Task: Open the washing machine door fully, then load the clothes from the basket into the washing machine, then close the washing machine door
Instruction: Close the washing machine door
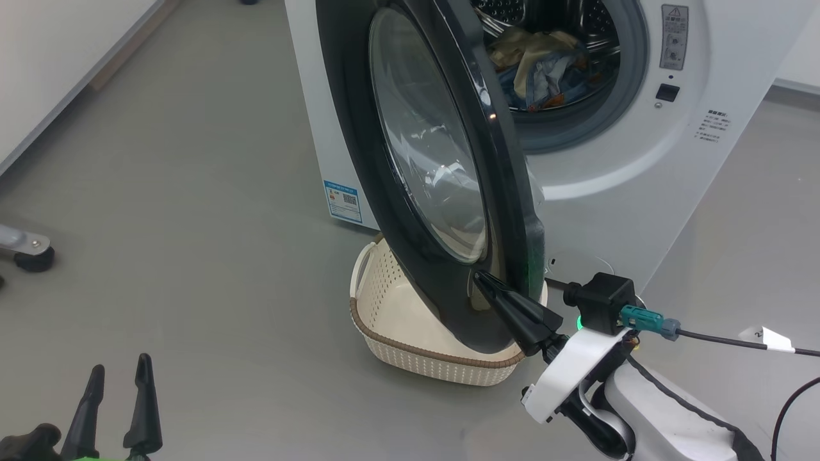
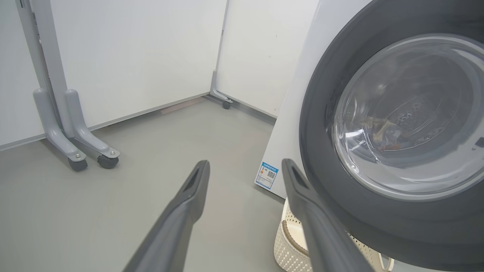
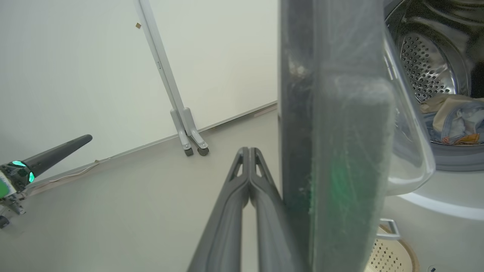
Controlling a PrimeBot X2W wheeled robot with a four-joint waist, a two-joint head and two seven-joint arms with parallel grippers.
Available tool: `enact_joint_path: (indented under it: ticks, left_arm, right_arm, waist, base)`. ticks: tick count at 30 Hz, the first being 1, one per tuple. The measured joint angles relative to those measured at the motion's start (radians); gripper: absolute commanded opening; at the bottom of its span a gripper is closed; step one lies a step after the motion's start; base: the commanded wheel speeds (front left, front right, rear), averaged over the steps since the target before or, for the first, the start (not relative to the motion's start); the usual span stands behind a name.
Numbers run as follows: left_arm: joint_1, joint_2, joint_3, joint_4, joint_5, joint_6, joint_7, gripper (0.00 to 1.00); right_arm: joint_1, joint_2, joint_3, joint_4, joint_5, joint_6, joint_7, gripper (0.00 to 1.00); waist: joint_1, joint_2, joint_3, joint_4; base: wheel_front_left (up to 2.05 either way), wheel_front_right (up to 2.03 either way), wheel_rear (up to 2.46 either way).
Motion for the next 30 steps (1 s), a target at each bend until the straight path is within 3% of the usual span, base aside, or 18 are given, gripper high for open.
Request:
enact_joint_path:
  ticks: [30]
  left_arm:
    - [-0.034,-0.024,0.016,-0.047,-0.026,0.000,-0.003,1.00]
  right_arm:
    - [-0.200,-0.114,-0.070,0.211,0.044,0.005,0.019,0.00]
  waist:
    - [0.0000,0.0000,0.134,0.001]
  base:
    - [0.00,0.00,0.00]
